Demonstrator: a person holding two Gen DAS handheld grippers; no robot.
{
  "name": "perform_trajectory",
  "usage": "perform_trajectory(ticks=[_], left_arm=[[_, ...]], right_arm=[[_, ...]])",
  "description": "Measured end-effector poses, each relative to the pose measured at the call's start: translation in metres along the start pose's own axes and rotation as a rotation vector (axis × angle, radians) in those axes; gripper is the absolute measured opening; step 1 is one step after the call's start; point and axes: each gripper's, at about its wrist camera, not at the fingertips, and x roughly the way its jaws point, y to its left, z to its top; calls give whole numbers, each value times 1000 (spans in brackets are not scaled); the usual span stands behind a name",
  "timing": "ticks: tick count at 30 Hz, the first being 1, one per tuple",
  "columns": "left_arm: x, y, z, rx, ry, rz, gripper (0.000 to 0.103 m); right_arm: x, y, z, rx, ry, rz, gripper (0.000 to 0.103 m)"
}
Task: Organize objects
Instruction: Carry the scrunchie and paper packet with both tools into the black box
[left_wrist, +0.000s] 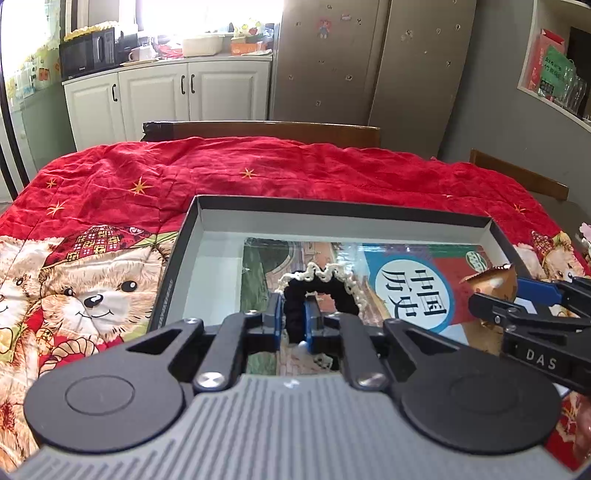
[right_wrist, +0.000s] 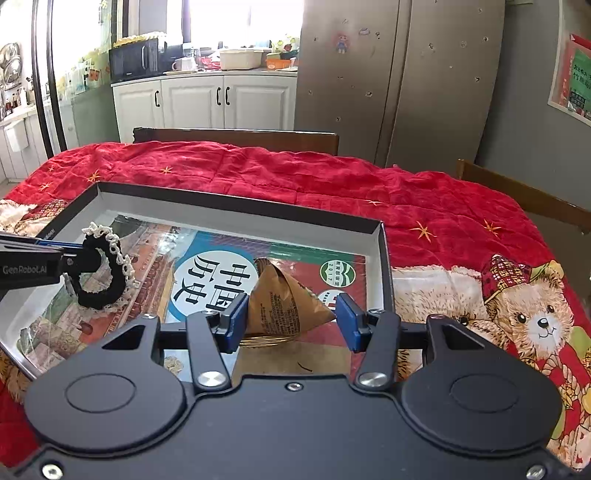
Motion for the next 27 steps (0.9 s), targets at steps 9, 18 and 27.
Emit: perform_trajectory(ticks=[9, 18, 27], left_arm=[[6, 2, -1, -2, 12, 4, 15], [11, 2, -3, 3, 30, 10, 22], [9, 3, -3, 11, 24, 27, 49]], right_arm=[[10, -2, -1, 9, 22, 4, 49], [14, -2, -3, 7, 32, 9, 49], [14, -3, -3, 15, 37, 6, 50]])
